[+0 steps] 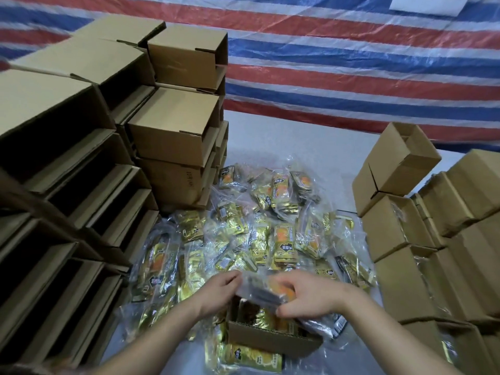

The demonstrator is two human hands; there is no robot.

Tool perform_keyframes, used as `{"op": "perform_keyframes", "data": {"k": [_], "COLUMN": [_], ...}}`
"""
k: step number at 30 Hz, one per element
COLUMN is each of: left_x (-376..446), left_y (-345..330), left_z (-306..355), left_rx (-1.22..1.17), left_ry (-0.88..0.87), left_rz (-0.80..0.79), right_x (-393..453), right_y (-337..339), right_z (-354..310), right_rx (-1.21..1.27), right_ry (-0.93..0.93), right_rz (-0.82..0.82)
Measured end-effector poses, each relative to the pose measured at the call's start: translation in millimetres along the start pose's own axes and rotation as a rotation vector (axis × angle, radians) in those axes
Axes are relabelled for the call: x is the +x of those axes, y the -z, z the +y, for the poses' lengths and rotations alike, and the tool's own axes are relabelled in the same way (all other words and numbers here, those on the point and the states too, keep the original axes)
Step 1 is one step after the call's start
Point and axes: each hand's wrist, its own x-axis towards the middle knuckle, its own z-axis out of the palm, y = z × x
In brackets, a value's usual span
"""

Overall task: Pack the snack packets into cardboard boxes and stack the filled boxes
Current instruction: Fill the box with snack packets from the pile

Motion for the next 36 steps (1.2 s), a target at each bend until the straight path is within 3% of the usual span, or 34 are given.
{"op": "perform_keyframes", "data": {"k": [3, 8, 15, 22, 28, 33, 36], "left_x": [-0.2, -0.5, 8.5, 8.9, 9.7, 10.9, 11.7], "left_y": [-4.1, -5.4, -13.9, -12.1, -15.2, -16.9, -18.7], "left_z": [3.3, -2.3, -5.4, -5.0, -2.5, -4.0, -1.3], "left_rx": [-0.047, -0.141, -0.038, -0.049, -0.024, -0.008, -0.01], "left_ry": [-0.015, 0.018, -0.038, -0.074, -0.105, -0.096, -0.081], "left_rz": [0.015, 0.087, 0.136, 0.135, 0.126, 0.127, 0.152], "right_x": [14.0, 33.1, 60.2, 47.3, 19.9, 39.5, 48.6], "right_y": [-10.6, -15.2, -51.3, -43.5, -37.0, -49.4, -56.0], "right_z": [6.3, 18.0, 33.3, 36.1, 24.8, 8.6, 7.0], "right_rx": [-0.116, -0.105, -0.302, -0.068, -0.031, -0.082, 0.028], "right_ry": [-0.077, -0.174, -0.294, -0.281, -0.235, -0.454, -0.528], "right_rz": [-0.086, -0.115, -0.09, -0.044, 0.119, -0.17, -0.184]}}
